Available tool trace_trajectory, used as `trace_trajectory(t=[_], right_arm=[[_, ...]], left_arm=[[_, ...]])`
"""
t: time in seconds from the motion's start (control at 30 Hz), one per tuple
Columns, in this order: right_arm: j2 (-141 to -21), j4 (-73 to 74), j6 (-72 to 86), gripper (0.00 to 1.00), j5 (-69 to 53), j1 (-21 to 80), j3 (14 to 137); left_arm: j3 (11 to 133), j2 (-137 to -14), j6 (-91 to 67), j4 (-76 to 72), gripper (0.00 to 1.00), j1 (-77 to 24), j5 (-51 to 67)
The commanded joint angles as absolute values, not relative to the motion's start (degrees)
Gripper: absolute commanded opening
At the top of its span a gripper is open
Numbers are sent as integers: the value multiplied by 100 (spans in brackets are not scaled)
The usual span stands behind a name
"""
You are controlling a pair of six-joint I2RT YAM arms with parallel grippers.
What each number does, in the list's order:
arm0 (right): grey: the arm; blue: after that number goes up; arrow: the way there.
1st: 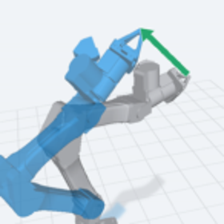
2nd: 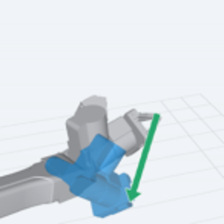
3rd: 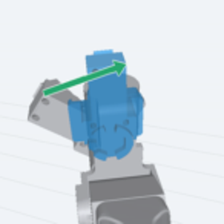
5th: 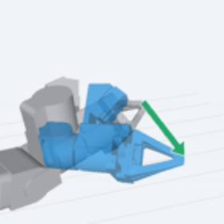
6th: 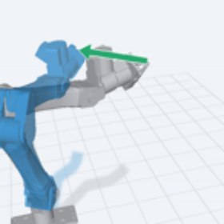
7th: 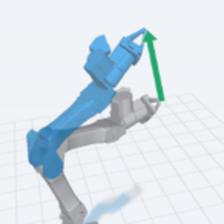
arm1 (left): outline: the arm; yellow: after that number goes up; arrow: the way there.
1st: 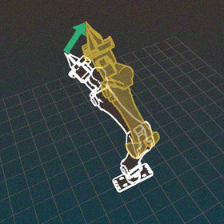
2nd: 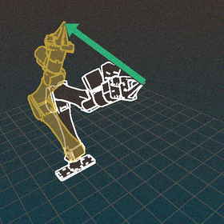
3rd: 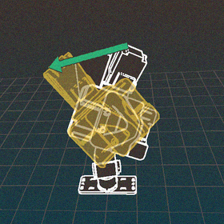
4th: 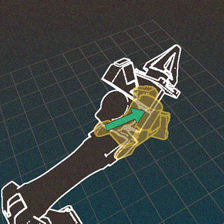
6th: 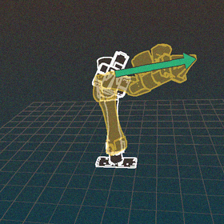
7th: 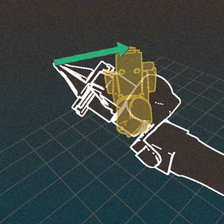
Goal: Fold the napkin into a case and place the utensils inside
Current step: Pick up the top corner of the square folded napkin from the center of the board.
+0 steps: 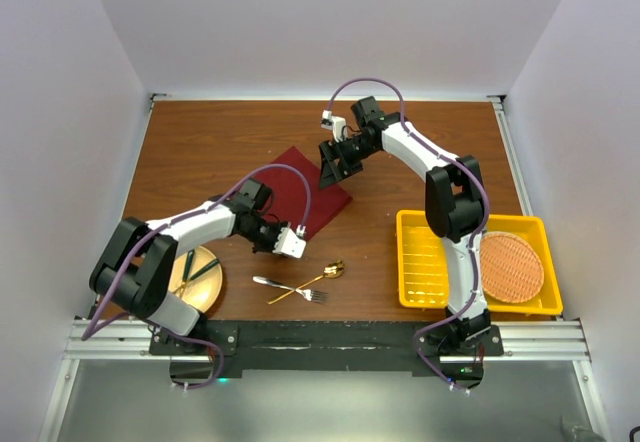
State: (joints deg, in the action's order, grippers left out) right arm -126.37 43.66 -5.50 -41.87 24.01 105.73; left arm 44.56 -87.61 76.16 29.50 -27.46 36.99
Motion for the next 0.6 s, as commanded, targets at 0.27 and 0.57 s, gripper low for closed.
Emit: trace_trajectory(t=[0.27, 0.57], right_arm=[[-12586, 4201, -492, 80, -4438, 2443, 10608], [-12568, 4201, -492, 80, -4465, 2452, 10573]], left_arm=[[4465, -8385, 7744, 3103, 34, -2768, 3805], [4614, -8578, 7717, 3015, 26, -2760, 3779]])
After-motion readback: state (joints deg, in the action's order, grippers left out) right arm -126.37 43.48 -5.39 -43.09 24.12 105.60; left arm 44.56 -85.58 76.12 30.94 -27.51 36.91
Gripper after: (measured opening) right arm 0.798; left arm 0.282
